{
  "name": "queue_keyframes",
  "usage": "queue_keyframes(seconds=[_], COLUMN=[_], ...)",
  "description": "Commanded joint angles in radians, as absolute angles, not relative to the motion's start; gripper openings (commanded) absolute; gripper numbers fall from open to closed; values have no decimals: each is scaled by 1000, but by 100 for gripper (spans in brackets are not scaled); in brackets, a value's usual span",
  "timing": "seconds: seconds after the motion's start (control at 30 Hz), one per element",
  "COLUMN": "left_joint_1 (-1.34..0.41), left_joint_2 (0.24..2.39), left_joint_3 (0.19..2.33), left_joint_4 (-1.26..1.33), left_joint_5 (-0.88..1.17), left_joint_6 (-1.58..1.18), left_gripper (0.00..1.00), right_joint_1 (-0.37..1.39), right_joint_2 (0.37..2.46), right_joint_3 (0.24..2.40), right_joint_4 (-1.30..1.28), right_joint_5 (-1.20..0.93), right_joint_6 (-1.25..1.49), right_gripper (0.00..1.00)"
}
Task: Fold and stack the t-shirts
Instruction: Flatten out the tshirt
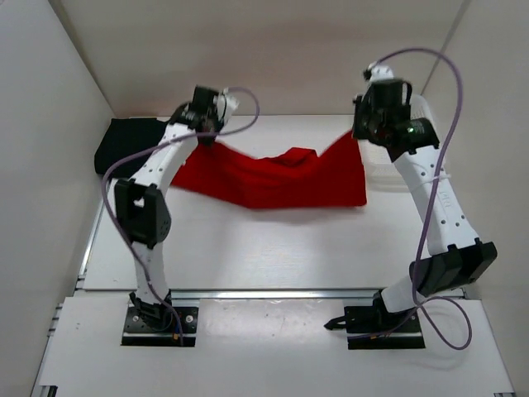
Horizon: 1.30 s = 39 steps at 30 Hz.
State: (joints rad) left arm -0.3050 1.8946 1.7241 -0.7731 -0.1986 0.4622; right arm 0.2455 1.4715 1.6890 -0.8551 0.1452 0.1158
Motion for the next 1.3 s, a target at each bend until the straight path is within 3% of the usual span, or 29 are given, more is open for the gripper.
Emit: queue_keyframes(seconds=[0.0,0.07,0.13,0.2,0.3,0.57,0.67,0.77,0.87,0.97,1.0,1.13,1.2,1.27], left_joint_1=[-307,-311,-293,-279,-313,-314,-316,-308,-308,-290,-278,-227,-189,-163], left_joint_2=[2064,2106,2040,1836,1630,1482,1483,1525,1522,1456,1425,1349,1333,1338], left_joint_3=[2475,2622,2515,2090,1652,1085,974,876,847,873,896,917,884,844], left_joint_4=[-889,-881,-810,-633,-476,-589,-583,-581,-603,-653,-681,-756,-807,-845], left_joint_5=[-213,-257,-256,-226,-212,-106,-113,-126,-124,-117,-117,-86,-28,23], left_joint_6=[437,457,428,422,495,465,469,456,431,362,321,187,108,65], left_gripper=[0,0,0,0,0,0,0,8,28,64,99,99,95,81], right_joint_1=[195,201,205,222,271,394,374,380,377,370,374,371,380,394], right_joint_2=[1479,1442,1390,1272,1130,951,911,888,893,899,905,922,934,946], right_joint_3=[1916,1948,1887,1778,1518,1101,947,839,799,802,808,811,811,822], right_joint_4=[-804,-804,-796,-785,-790,-919,-876,-824,-799,-790,-792,-770,-769,-776], right_joint_5=[186,219,264,273,291,183,83,37,11,9,8,-28,-40,-41], right_joint_6=[98,87,80,92,127,343,383,413,413,402,396,385,394,397], right_gripper=[0,1,0,0,0,0,0,0,0,0,0,0,0,1])
